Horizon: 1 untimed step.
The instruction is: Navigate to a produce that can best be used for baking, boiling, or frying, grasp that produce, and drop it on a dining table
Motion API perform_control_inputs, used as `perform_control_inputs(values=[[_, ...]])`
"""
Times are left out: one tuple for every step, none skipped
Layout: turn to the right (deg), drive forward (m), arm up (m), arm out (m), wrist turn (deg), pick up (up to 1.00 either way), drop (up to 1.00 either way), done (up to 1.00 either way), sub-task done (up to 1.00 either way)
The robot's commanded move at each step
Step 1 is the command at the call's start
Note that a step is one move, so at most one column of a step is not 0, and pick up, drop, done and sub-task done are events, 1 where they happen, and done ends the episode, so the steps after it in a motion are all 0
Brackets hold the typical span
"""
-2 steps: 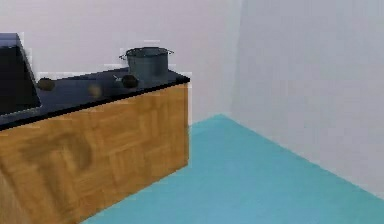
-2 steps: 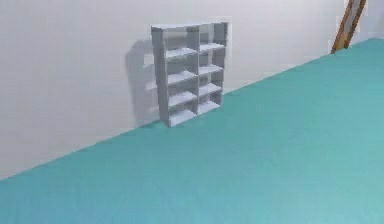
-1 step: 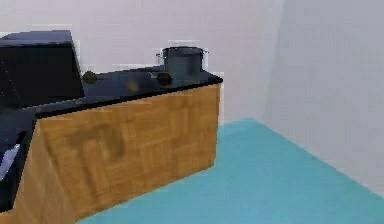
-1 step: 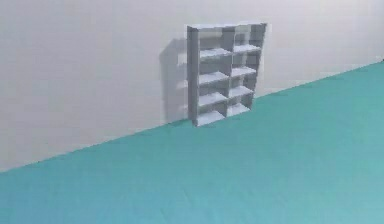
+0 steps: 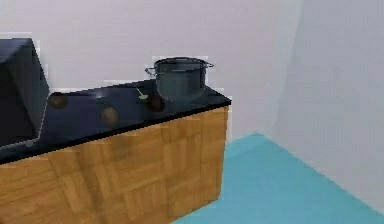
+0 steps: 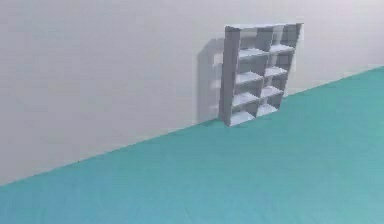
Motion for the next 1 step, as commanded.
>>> perform_control_inputs(values=[[-45.0, 0.00, 0.00, 0.00, 0.0, 0.00, 0.00, 0.00, 0.00]])
